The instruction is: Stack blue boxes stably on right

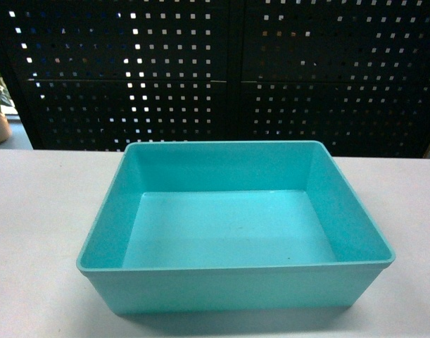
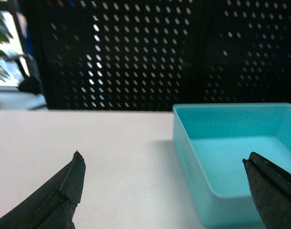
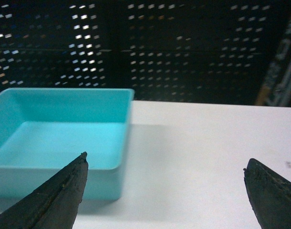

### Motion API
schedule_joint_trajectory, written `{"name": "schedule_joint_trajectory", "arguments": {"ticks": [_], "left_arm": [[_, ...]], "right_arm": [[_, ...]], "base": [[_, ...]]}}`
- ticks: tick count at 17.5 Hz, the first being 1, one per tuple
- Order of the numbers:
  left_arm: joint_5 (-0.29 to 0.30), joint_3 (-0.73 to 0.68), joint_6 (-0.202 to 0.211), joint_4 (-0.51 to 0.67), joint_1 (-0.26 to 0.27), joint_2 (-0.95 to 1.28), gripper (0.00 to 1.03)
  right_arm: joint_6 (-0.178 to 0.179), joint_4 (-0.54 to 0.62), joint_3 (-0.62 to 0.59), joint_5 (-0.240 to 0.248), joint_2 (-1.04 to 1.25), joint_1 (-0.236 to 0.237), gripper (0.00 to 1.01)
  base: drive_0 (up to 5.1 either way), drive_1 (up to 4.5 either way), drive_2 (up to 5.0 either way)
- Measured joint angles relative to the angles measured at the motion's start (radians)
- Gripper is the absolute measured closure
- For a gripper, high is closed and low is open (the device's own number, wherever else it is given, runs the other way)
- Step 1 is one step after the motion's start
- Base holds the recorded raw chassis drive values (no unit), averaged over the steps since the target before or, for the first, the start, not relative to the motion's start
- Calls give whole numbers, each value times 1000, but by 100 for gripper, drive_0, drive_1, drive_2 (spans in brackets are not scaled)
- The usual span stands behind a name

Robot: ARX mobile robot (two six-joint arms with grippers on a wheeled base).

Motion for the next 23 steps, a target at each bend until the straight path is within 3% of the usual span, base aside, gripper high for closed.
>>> {"name": "schedule_joint_trajectory", "arguments": {"ticks": [1, 2, 3, 4, 5, 6, 7, 9, 15, 16, 18, 19, 20, 21, 23], "left_arm": [[85, 58, -48, -66, 17, 84, 5], [180, 151, -89, -65, 52, 196, 5], [278, 298, -119, -63, 102, 346, 5], [336, 415, -113, -71, 121, 491, 5], [392, 525, -79, -132, 118, 683, 5], [411, 612, -34, -195, 104, 890, 5], [415, 686, 7, -202, 93, 1064, 5], [349, 757, 64, -131, 87, 1271, 5], [346, 758, 93, -129, 89, 1255, 5], [345, 758, 93, -129, 90, 1255, 5], [346, 757, 97, -129, 90, 1255, 5], [347, 758, 102, -129, 88, 1255, 5], [346, 757, 103, -129, 89, 1255, 5], [346, 758, 103, -129, 89, 1255, 5], [346, 757, 103, -129, 89, 1255, 5]], "right_arm": [[28, -23, 53, 42, 69, 107, 3], [69, 22, 122, 51, 153, 193, 3], [114, 93, 229, 1, 293, 214, 3], [138, 148, 314, -27, 446, 200, 3], [150, 175, 407, -69, 666, 190, 3], [157, 170, 514, -58, 905, 177, 3], [150, 241, 595, -41, 1098, 169, 3], [133, 326, 694, 38, 1286, 139, 3], [127, 339, 693, 40, 1274, 137, 3], [137, 305, 719, -13, 1295, 144, 3], [153, 33, 936, -199, 1458, 133, 3], [143, -105, 1079, -266, 1578, 115, 3], [108, -169, 1161, -255, 1647, 99, 3], [51, -218, 1242, -246, 1702, 78, 3], [15, -286, 1376, -264, 1720, 52, 3]], "base": [[0, 0, 0], [0, 0, 0], [0, 0, 0], [0, 0, 0], [0, 0, 0], [0, 0, 0], [0, 0, 0], [0, 0, 0], [0, 0, 0], [0, 0, 0], [0, 0, 0], [0, 0, 0], [0, 0, 0], [0, 0, 0], [0, 0, 0]]}}
